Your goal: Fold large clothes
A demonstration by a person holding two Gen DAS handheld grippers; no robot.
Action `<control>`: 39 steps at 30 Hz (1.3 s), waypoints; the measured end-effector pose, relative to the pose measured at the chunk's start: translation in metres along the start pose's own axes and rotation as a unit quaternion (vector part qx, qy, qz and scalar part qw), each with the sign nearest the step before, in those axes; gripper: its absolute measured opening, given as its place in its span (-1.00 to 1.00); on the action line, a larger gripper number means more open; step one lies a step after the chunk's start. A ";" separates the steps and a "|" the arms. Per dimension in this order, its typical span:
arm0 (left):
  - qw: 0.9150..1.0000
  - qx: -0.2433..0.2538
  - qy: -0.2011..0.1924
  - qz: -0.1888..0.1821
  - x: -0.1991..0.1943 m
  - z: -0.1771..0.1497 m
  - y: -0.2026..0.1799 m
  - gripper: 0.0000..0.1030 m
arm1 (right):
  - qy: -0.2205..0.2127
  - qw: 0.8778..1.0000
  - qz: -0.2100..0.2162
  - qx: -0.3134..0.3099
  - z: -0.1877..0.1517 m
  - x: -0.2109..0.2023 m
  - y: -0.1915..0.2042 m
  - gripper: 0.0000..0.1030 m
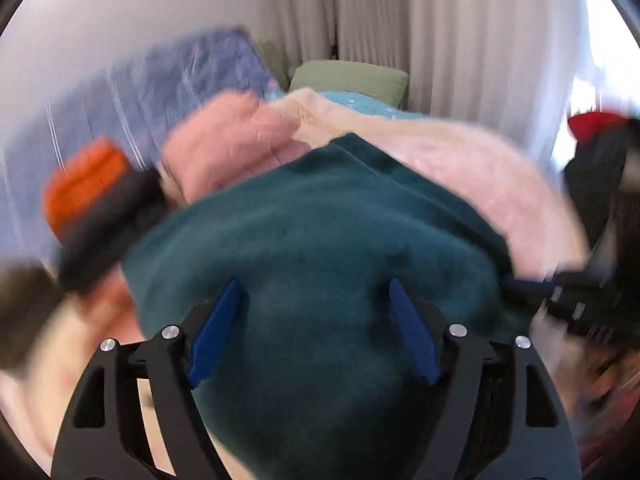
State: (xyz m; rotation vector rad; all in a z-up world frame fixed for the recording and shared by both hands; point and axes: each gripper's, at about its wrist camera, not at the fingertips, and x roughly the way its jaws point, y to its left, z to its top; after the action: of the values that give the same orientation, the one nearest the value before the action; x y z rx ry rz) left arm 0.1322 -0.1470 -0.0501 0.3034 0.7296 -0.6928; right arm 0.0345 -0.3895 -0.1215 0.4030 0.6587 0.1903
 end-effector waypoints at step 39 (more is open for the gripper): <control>0.996 0.060 0.000 0.061 -0.005 0.001 -0.021 0.49 | -0.017 0.999 0.003 -0.041 0.045 0.041 0.002 -0.24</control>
State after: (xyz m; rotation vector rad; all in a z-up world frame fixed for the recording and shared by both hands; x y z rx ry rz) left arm 0.1158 -0.1607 -0.0462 0.4535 0.6652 -0.6213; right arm 0.0945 -0.3890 -0.1114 0.3283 0.6149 0.2156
